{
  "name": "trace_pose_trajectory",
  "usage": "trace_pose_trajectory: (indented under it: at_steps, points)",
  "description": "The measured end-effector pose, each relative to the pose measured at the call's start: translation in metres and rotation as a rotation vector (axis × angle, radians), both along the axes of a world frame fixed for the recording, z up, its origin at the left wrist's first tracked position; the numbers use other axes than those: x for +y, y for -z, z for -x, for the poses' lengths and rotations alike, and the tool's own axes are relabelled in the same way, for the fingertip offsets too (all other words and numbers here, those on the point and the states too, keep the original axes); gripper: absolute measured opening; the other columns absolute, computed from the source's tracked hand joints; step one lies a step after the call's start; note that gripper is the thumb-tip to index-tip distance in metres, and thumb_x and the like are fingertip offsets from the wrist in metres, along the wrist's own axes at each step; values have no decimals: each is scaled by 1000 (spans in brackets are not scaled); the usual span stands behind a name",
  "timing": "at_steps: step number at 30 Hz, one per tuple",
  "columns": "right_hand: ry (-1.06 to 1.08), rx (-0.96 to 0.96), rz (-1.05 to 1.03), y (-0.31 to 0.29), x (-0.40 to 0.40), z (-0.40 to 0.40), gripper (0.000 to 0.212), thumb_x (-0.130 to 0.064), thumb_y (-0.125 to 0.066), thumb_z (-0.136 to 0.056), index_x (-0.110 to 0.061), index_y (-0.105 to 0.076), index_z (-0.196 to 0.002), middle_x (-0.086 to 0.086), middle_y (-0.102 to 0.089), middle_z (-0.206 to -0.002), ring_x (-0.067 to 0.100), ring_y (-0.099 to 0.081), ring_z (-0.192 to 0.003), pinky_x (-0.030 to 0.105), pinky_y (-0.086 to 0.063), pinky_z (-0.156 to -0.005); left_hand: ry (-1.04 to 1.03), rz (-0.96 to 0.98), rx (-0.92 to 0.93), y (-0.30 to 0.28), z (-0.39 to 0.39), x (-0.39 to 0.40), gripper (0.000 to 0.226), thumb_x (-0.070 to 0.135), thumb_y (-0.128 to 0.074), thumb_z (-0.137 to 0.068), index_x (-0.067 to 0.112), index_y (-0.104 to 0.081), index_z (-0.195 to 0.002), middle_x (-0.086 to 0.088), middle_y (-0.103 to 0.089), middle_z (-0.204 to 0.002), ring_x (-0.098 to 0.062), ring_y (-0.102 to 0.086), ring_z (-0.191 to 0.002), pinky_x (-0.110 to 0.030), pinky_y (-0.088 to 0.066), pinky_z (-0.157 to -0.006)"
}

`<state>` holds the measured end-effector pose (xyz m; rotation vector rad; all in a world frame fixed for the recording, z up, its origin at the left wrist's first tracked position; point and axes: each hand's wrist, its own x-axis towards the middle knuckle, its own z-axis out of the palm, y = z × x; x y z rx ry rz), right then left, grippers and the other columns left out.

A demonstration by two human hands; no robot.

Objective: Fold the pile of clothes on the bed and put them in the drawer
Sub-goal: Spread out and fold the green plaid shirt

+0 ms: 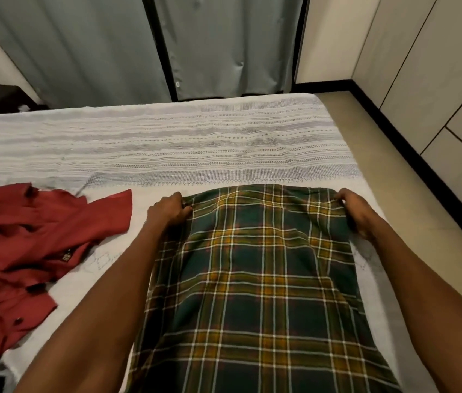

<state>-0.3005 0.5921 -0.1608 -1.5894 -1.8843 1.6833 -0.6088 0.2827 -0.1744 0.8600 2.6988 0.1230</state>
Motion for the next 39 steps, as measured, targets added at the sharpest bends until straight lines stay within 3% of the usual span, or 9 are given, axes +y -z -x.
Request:
trace_pose_trajectory:
  at_steps: [4,7,12,16,19,23,27,32,39]
  points:
    - [-448,-159,-370,6,6,-5,26,-30,-39,-106,-20,-59,-94,4,-62,-99,19,-56,-85,34,-44,-81,1,-235,-189,-13,17,-6,21,28,-62,-95,10,-54,-103,-16,-64,-99,-27,-57,-86,-34,-44,-69]
    - [-626,-303,-654,5,17,-8,48,-49,-48,-100,-16,-66,-70,4,-65,-69,23,-60,-68,31,-45,-64,-94,-494,-466,-26,28,-19,7,8,-60,-96,8,-55,-100,-18,-62,-89,-23,-61,-73,-32,-54,-62]
    - [-394,-303,-1152,-19,31,15,61,-61,-46,-96,-16,-61,-58,10,-58,-58,29,-56,-56,32,-46,-59,-225,-662,-337,-36,59,-31,8,7,-60,-96,15,-63,-96,-5,-63,-88,-21,-62,-81,-28,-52,-62]
    - [-389,-499,-1053,-11,20,46,62,-60,-41,-100,-5,-69,-98,23,-69,-100,42,-64,-90,40,-48,-74,-269,-526,-35,-6,49,-26,10,16,-57,-98,12,-57,-107,-15,-65,-102,-32,-61,-90,-35,-46,-71]
    - [-349,-535,-866,6,3,49,63,-62,-39,-100,-6,-55,-123,23,-62,-123,43,-60,-107,44,-47,-85,-407,-494,14,8,28,-24,38,35,-54,-100,3,-49,-121,-24,-60,-119,-42,-57,-108,-45,-46,-87]
    - [-181,-577,-676,11,-17,31,78,-67,-32,-99,-5,-31,-146,27,-50,-140,47,-51,-124,51,-42,-101,-431,-224,113,14,7,-29,65,57,-33,-101,-2,-45,-127,-29,-57,-126,-48,-55,-114,-52,-45,-93]
    - [-180,-549,-583,11,-35,32,53,-39,-42,-102,-11,-32,-145,20,-60,-132,41,-58,-117,49,-45,-99,-364,-189,129,19,-2,-23,45,41,-29,-106,2,-45,-123,-27,-60,-122,-48,-58,-108,-50,-45,-87]
    - [0,-164,-780,21,-34,40,28,-12,-44,-100,-25,-36,-123,10,-65,-116,36,-64,-92,48,-52,-84,-370,-570,112,18,0,-25,37,43,-24,-107,10,-39,-112,-28,-64,-101,-37,-57,-80,-43,-41,-69]
    - [-238,-343,-968,48,9,32,21,-17,-52,-100,-23,-58,-119,11,-55,-125,32,-57,-102,46,-52,-87,-360,-373,169,38,12,-22,31,45,-32,-105,15,-36,-107,-22,-67,-102,-42,-63,-87,-50,-50,-77]
